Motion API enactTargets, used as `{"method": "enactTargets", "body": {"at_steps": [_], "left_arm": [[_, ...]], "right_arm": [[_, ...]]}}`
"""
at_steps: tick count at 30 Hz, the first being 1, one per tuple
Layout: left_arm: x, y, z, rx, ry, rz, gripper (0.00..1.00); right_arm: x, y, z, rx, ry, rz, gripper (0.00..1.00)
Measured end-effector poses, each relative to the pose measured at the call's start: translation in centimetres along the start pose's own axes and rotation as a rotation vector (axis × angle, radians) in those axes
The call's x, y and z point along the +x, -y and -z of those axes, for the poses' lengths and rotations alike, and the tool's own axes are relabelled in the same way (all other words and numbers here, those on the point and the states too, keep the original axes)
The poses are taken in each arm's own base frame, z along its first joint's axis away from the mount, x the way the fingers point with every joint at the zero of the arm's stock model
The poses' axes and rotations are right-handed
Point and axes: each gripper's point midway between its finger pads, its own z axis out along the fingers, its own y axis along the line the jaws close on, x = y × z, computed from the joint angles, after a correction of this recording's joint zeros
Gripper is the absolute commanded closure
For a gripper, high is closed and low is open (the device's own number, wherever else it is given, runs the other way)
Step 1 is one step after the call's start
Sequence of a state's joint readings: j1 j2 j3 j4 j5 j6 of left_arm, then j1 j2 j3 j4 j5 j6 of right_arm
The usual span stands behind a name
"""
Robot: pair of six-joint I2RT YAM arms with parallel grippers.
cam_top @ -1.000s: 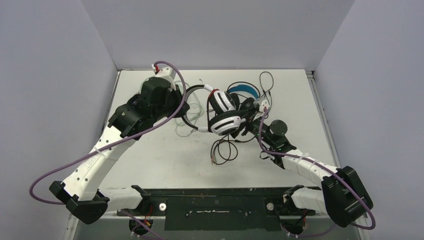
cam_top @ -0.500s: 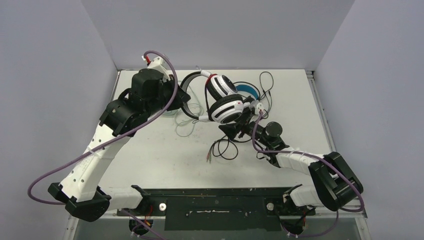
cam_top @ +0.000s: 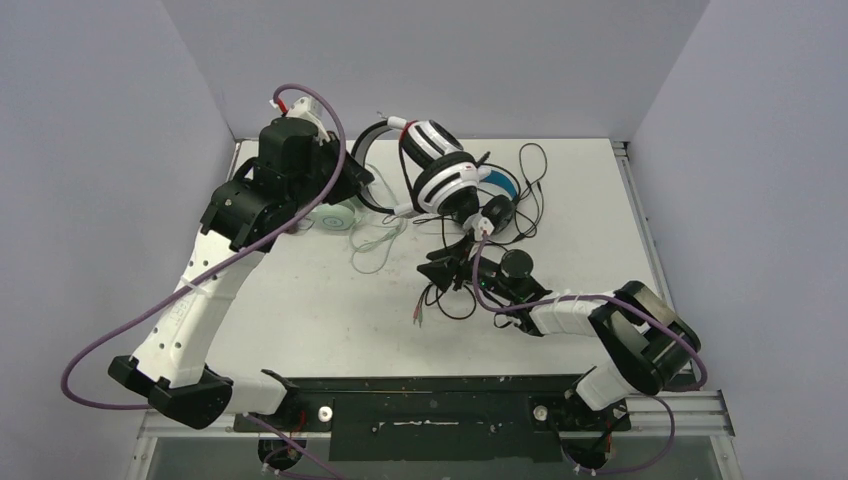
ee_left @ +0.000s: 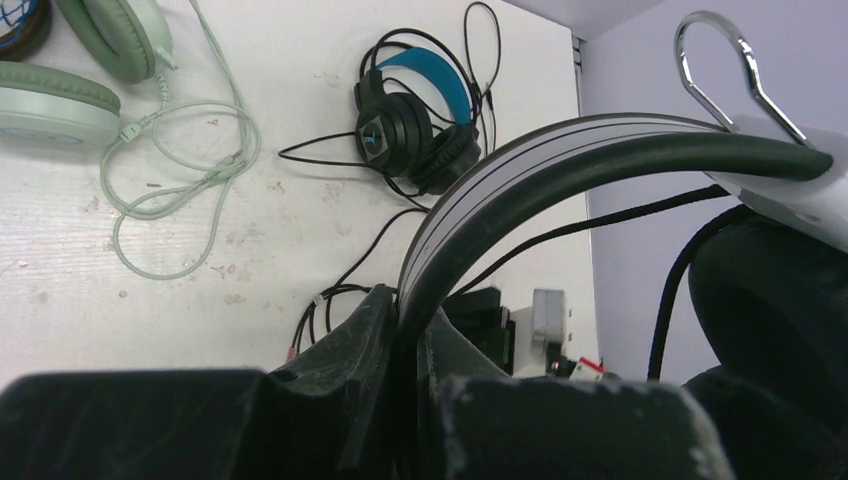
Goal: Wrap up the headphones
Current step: Wrap the headphones cable around the headphones.
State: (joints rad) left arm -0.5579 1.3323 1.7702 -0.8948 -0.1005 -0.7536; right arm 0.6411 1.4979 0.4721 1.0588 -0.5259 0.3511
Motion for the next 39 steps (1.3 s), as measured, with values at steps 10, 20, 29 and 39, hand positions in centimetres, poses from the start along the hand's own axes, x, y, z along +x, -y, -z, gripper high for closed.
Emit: {"method": "enactTargets", "body": {"at_steps": [10, 20, 29, 39], "left_arm": [[-3.4, -3.3, -2.1, -0.078, 0.08, 0.112, 1.0], [-3.9, -13.0, -6.0, -0.379, 0.14, 0.039, 1.0], [-0.1, -19.8, -6.8, -0.583, 0.178, -0.226, 1.0], [6.7, -17.3, -6.8, -0.577, 0.148, -0.79, 1.0]], "right_arm": [[1.7, -7.5, -1.1, -0.157, -0.046, -0.024, 0.91], [-3.1, -14.2, 0.3, -0.289, 0.026, 0.001, 0.94], [-6.5, -14.5, -1.5, -0.233, -0.1, 0.022, 0.97], [-6.4, -10.9, -3.4, -0.088, -0.368, 0.172, 1.0]]}}
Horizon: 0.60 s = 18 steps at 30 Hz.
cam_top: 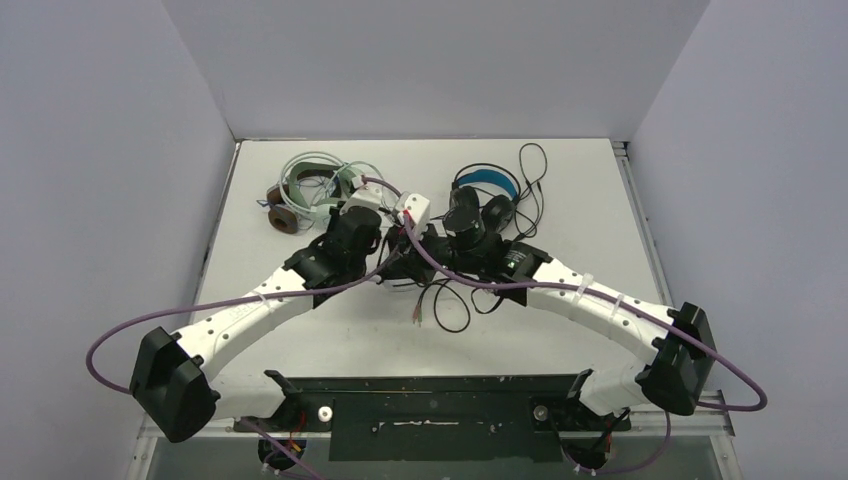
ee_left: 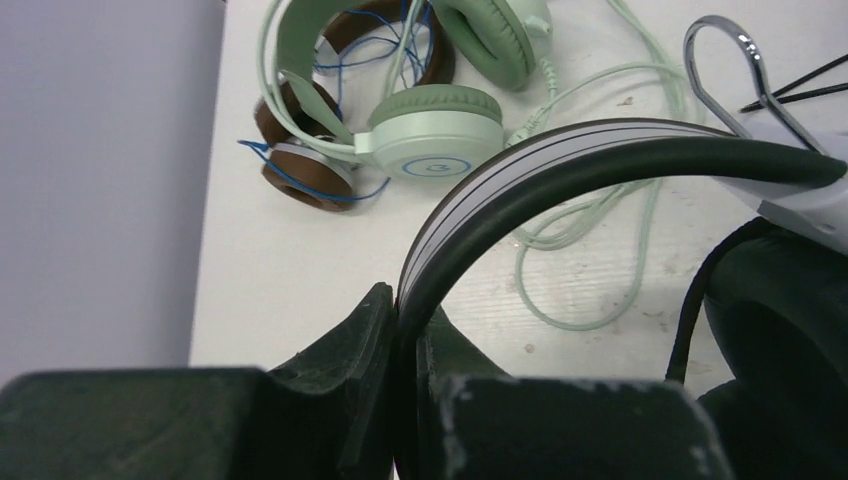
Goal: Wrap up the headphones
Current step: Wrap the headphones cable around the headphones.
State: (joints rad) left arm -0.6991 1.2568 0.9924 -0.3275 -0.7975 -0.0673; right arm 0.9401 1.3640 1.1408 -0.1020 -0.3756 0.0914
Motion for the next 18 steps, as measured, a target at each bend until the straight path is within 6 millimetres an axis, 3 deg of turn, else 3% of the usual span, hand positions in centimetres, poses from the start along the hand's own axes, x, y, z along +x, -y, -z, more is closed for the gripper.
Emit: {"method": "enactTargets", "body": {"at_steps": [8, 12, 18], "left_arm": [[-0.3, -0.8, 0.9, -0.033, 0.044, -0.194, 1.0], [-0.9, 0.2, 1.5, 0.05, 0.071, -0.199, 1.0], [-0.8, 2.3, 2.6, 0.223, 0.07, -0.222, 1.0]], "right_arm": [[3.7, 5.3, 1.9, 0.138, -0.18, 0.036, 0.94], [4.5, 7.7, 3.0, 0.201, -0.19, 0.018, 0.92], [5.4, 9.4, 3.8, 0.27, -0.187, 0.008, 0.85]]}}
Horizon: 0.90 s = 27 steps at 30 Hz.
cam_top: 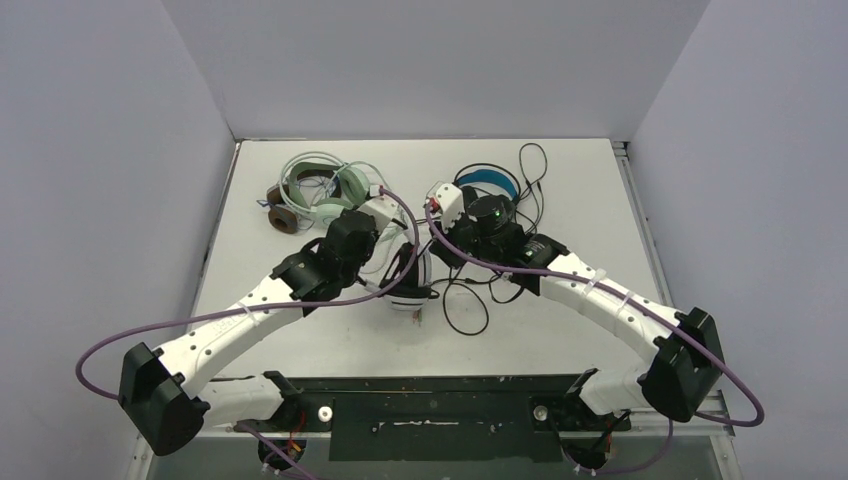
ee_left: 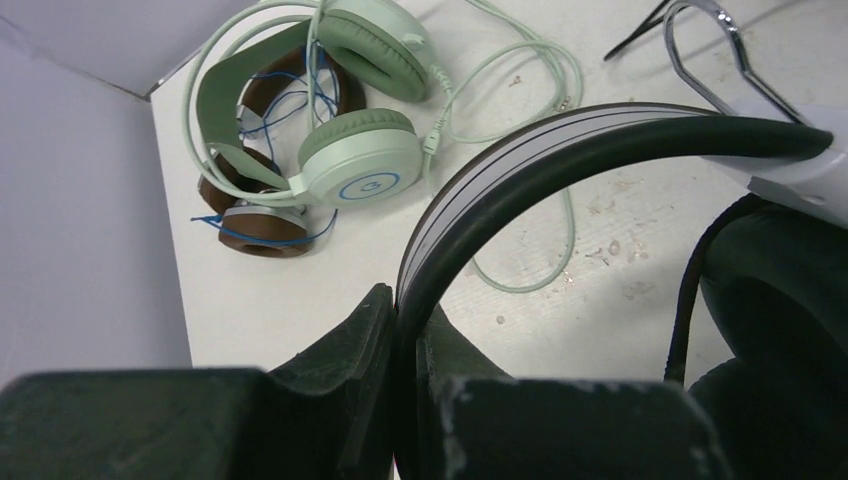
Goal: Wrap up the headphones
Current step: Wrap the headphones cable around the headphones.
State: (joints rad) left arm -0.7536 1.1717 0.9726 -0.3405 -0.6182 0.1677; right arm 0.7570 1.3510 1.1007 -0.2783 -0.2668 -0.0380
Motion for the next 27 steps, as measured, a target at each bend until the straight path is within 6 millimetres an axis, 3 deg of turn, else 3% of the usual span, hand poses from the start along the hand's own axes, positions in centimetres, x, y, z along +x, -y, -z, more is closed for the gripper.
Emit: {"method": "enactTargets", "body": {"at_steps": [3, 8, 12, 21, 27], "left_arm": [[0.1, 0.8, 0.3, 0.056, -0.014, -0.015, 1.0], [1.2, 1.8, 0.8, 0.131, -0.051, -0.044, 1.0], [1.2, 2.4, 1.5, 0.182, -0.061, -0.022, 1.0], [-3.3, 2.7, 4.1, 0.29, 0.005, 0.141, 1.0], [-6.7, 2.7, 6.8, 0.392, 0.029, 0.281, 1.0]], "right_arm": [[-0.4, 0.9, 0.0, 0.042, 0.025, -0.008, 0.76], [-1.2, 3.2, 0.6, 0.123, 0.079, -0.025, 0.76], [-0.6, 4.1, 0.5, 0.143, 0.092, -0.05, 0.76], [3.9, 5.4, -0.3, 0.099, 0.16, -0.204, 0.73], [5.9, 4.9, -0.5, 0.04, 0.248, -0.284, 0.68]]}}
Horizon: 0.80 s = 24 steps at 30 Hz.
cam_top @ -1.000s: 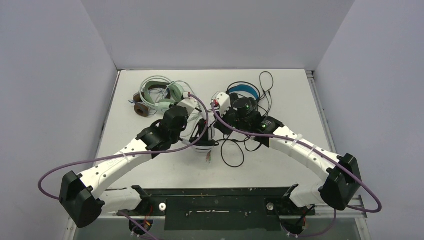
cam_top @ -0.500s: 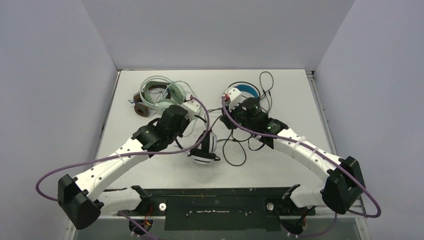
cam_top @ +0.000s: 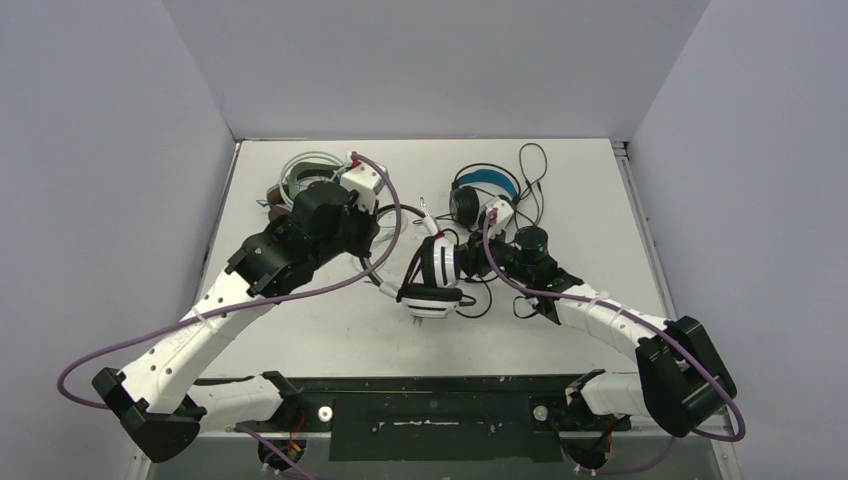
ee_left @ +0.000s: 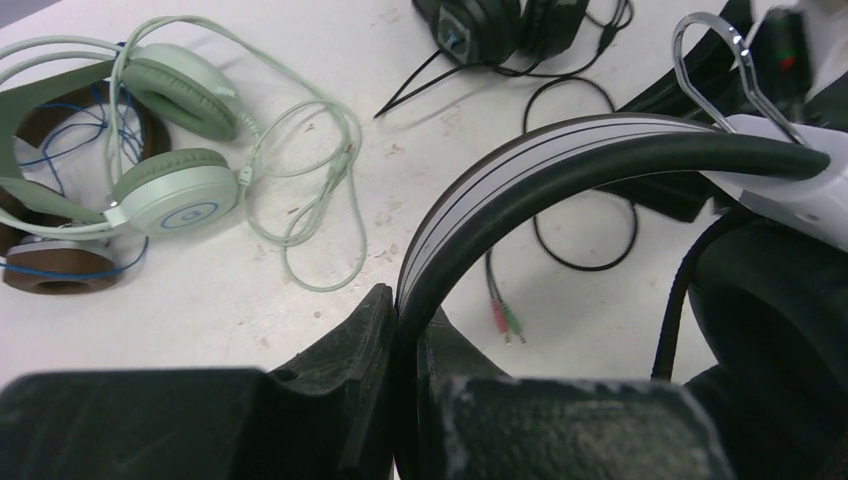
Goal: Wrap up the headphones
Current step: Wrap the headphones cable around the headphones.
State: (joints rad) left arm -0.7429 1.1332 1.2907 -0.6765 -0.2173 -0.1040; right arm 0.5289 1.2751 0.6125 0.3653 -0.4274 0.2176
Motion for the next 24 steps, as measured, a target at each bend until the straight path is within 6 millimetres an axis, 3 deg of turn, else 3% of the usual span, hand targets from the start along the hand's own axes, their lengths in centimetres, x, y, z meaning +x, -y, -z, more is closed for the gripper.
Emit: {"method": "enactTargets", "body": {"at_steps": [10, 17, 24], "left_arm": [[-4.5, 2.5, 2.6, 0.108, 0.0, 0.264, 1.0], [-4.8, 2.6, 2.7, 0.167, -0.045, 0.437, 1.0], [-5.1, 1.6, 2.5, 0.167, -0.062, 0.601, 1.0]], "right_arm": [[-2.6, -1.4, 0.5, -0.095, 0.201, 0.037, 0.61], [-5.1, -2.0, 0.6, -0.142, 0.317, 0.059, 0.61], [-4.3, -2.7, -0.5, -0.226, 0.319, 0.016, 0.64]]}}
